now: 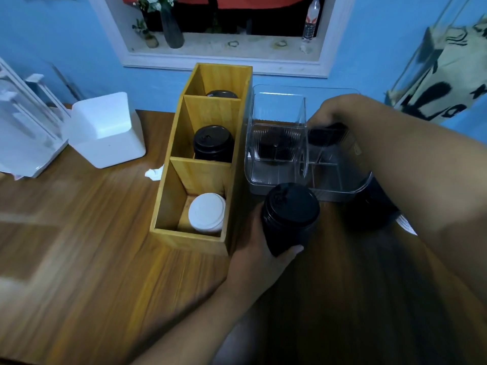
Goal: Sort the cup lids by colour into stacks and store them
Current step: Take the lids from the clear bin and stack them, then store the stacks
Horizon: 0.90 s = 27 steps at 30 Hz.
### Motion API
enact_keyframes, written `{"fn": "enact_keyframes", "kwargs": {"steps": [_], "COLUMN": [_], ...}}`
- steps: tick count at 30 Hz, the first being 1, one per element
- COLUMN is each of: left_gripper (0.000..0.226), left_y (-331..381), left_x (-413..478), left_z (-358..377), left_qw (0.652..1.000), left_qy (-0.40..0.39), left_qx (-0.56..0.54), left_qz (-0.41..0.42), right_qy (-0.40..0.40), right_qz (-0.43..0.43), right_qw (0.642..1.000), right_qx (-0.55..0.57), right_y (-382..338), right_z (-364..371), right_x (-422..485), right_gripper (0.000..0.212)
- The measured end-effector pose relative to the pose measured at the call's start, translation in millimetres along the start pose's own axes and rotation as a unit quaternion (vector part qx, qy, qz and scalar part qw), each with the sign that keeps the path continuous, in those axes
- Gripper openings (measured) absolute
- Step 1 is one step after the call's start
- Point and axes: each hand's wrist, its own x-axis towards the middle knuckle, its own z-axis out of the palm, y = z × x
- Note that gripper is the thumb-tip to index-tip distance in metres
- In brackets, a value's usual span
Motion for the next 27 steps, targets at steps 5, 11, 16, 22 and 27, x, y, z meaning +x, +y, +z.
{"fn": "enact_keyframes", "kwargs": {"steps": [5, 11, 16, 22, 27], "left_gripper": [0.108, 0.108, 0.109, 0.106, 0.109], "left_y": [-1, -3, -7, -12, -15], "left_x": [0, 1, -3, -11, -18], "left_z": [0, -2, -5, -13, -15], "left_qw": [1.0, 0.999, 0.998, 0.996, 0.992], "left_qy": [0.0, -0.004, -0.022, -0.042, -0.067], "left_qx": [-0.012, -0.039, -0.05, 0.009, 0.036], "left_qz": [0.0, 0.004, 0.027, 0.076, 0.099], "right_qy": [0.244, 0.395, 0.376, 0.449, 0.529], "right_qz": [-0.01, -0.091, -0.204, -0.176, -0.216], "right_qw": [0.967, 0.914, 0.877, 0.792, 0.722], "right_qx": [-0.076, 0.016, 0.219, 0.375, 0.389], "right_y": [-1, 15, 60, 102, 114], "right_z": [-10, 16, 134, 280, 318], "right_x": [-37, -102, -158, -144, -136], "right_gripper": [0.038, 0.056, 0.055, 0.061, 0.07]}}
